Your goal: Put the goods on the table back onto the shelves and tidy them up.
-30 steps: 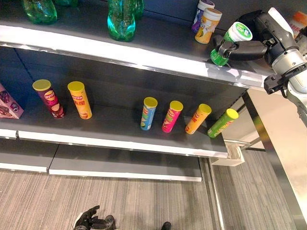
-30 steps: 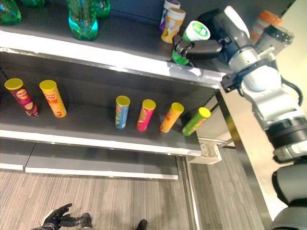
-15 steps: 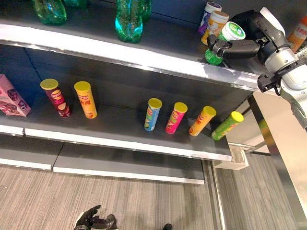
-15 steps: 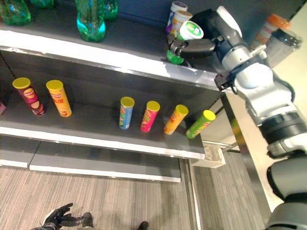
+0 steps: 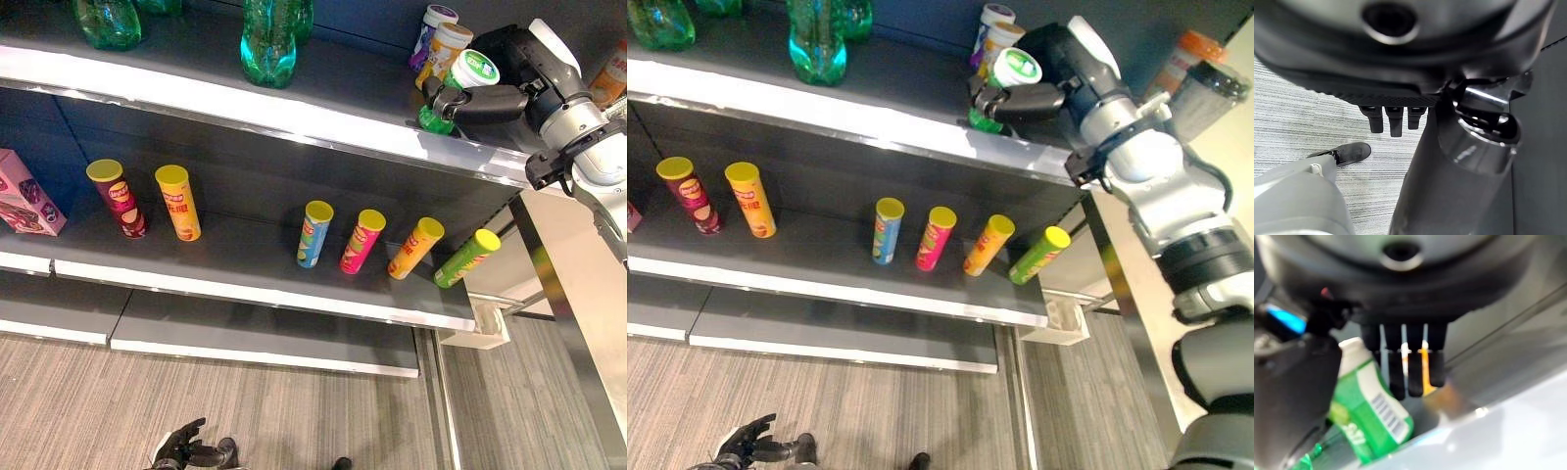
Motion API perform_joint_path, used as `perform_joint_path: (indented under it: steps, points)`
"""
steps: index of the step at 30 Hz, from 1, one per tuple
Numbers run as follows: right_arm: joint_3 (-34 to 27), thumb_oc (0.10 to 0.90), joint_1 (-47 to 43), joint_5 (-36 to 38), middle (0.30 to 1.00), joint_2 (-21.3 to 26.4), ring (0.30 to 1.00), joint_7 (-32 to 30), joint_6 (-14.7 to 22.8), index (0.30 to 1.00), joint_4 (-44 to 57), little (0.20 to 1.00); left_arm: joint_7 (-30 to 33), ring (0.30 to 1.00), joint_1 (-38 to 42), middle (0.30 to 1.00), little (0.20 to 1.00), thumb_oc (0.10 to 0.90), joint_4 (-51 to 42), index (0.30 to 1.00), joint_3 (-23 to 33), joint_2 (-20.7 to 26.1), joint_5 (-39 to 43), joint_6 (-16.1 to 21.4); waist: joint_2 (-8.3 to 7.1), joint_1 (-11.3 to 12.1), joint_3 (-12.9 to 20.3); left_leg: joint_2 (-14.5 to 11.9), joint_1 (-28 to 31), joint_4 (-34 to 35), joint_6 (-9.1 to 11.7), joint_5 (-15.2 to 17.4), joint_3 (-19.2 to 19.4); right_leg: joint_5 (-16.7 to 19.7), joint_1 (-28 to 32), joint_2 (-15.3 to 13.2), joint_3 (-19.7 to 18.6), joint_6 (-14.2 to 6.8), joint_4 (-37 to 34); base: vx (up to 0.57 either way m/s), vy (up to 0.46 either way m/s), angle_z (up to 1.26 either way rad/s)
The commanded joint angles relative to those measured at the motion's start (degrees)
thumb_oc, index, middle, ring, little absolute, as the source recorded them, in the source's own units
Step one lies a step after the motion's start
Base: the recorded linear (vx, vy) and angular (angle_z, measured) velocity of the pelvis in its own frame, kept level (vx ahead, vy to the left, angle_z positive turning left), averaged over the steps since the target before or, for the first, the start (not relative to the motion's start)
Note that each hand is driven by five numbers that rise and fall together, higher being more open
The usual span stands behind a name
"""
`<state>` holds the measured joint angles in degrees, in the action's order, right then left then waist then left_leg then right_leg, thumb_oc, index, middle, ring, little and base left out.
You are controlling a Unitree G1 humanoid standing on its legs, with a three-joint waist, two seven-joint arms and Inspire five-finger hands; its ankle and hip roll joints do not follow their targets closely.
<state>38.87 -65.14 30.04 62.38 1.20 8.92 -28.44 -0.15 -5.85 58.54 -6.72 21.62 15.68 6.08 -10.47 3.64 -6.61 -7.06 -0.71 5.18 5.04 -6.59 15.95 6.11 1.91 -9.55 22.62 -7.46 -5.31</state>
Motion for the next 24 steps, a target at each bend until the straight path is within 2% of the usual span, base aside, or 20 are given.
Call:
perform_joint_path:
  steps: [1, 8, 9, 10, 24]
  points:
    - [0.4, 0.4, -12.69, -0.05, 0.3, 2.63, 0.3, -2.49, 2.81, 0.3, -2.31, 0.3, 1.1, 0.9, 3.18, 0.9, 0.9, 0.8, 0.29, 0.9, -1.71, 3.04, -0.69, 3.43, -1.65, 0.97, 0.85, -1.08, 2.75, -0.18, 1.83, 5.56, -0.79, -1.62, 2.4, -1.24, 0.42, -3.33, 1.23, 0.0, 0.0, 0.0]
    - [1.63, 0.4, -13.1, -1.78, 0.3, 3.44, 0.3, -2.51, 2.8, 0.3, -2.08, 0.3, 1.22, 0.9, 3.28, 0.9, 0.9, 0.8, 0.48, 0.9, -1.75, 2.98, -1.04, 3.53, -1.67, 0.84, 0.83, -1.0, 2.79, -0.18, 1.85, 5.58, -0.84, -1.58, 2.46, -1.08, 0.58, -3.28, 1.04, 0.0, 0.0, 0.0]
    - [1.63, 0.62, -13.0, -2.53, 0.629, 3.66, 0.629, -2.8, 2.82, 0.629, -1.71, 0.629, 1.29, 0.9, 3.33, 0.9, 0.9, 0.8, 0.45, 0.9, -1.77, 2.92, -1.15, 3.52, -1.64, 0.78, 0.83, -1.01, 2.82, -0.18, 1.85, 5.6, -0.81, -1.59, 2.47, -1.08, 0.56, -3.28, 1.03, 0.0, 0.0, 0.0]
    - [1.59, 0.8, -12.99, -3.04, 0.9, 3.87, 0.9, -3.02, 2.83, 0.9, -1.53, 0.9, 1.3, 0.9, 3.28, 0.9, 0.9, 0.8, 0.18, 0.9, -1.77, 2.94, -1.21, 3.55, -1.62, 0.77, 0.81, -1.0, 2.83, -0.18, 1.84, 5.63, -0.8, -1.59, 2.48, -1.09, 0.58, -3.28, 1.04, 0.0, 0.0, 0.0]
    - [0.96, 0.8, -13.95, -4.78, 0.9, 5.57, 0.9, -4.64, 2.82, 0.9, -3.39, 0.9, 1.5, 0.9, 3.64, 0.9, 0.9, 0.8, 0.47, 0.9, -1.78, 2.64, -1.17, 3.82, -1.9, 0.29, 0.95, -0.87, 2.92, -0.18, 1.71, 5.91, -0.8, -1.37, 2.41, -1.02, 0.5, -3.36, 1.01, 0.0, 0.0, 0.0]
